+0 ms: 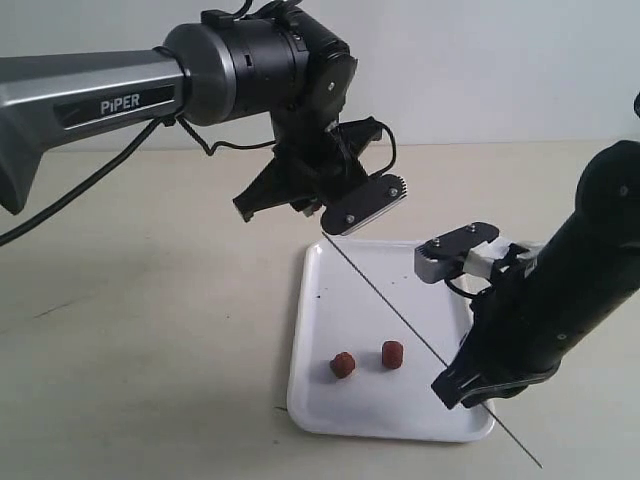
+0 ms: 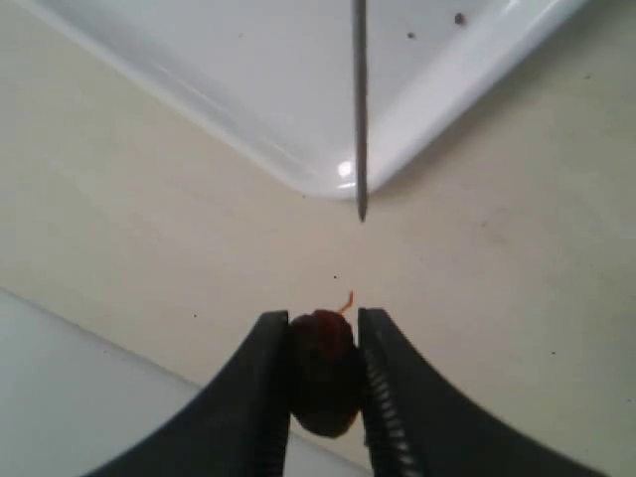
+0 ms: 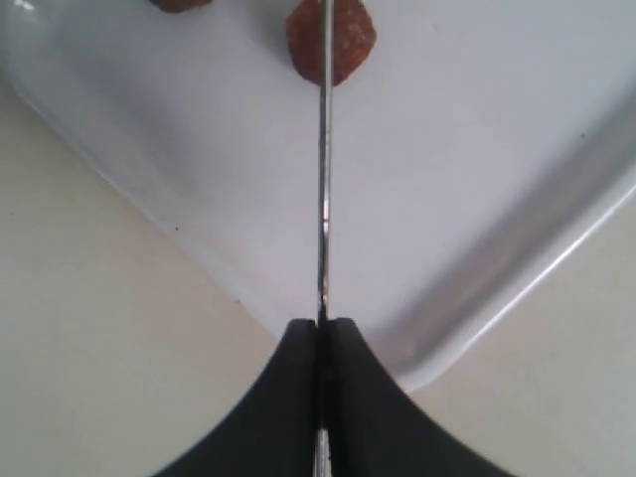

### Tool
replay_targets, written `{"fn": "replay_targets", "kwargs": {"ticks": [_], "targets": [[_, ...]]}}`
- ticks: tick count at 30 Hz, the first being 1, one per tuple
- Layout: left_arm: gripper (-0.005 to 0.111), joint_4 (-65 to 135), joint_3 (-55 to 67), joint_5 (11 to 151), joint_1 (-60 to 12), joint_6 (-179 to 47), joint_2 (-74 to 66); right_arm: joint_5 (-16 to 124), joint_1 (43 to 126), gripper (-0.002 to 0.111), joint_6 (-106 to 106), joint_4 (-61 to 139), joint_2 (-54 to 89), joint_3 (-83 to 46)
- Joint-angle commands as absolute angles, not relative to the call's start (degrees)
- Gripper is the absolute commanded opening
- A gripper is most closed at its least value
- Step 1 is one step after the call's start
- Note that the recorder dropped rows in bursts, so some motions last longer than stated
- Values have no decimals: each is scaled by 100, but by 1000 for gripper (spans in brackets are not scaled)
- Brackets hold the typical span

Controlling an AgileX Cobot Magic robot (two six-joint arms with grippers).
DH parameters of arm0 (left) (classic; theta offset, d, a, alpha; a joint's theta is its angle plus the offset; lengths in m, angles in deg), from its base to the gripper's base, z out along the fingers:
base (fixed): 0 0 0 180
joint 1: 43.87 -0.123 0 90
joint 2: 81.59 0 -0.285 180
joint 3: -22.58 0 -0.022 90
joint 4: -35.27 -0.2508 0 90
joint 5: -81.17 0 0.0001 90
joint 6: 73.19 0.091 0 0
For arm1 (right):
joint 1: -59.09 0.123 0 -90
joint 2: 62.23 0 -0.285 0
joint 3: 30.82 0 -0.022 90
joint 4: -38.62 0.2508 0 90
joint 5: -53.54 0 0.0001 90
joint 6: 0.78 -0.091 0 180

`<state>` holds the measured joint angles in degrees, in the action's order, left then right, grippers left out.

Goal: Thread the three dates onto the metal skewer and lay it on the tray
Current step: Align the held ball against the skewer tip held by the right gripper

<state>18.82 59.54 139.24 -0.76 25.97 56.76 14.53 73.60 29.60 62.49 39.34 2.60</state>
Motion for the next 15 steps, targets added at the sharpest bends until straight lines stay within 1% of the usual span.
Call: {"fn": "replay_targets", "kwargs": {"ticks": [1, 15], "targets": [[24, 1858, 5931, 13950, -90, 2534, 5614, 1813, 7376, 0, 3071, 6410, 3901, 261], [24, 1968, 5931, 13950, -90, 2534, 5614, 1980, 7376, 0, 3357, 6738, 3901, 261]]}}
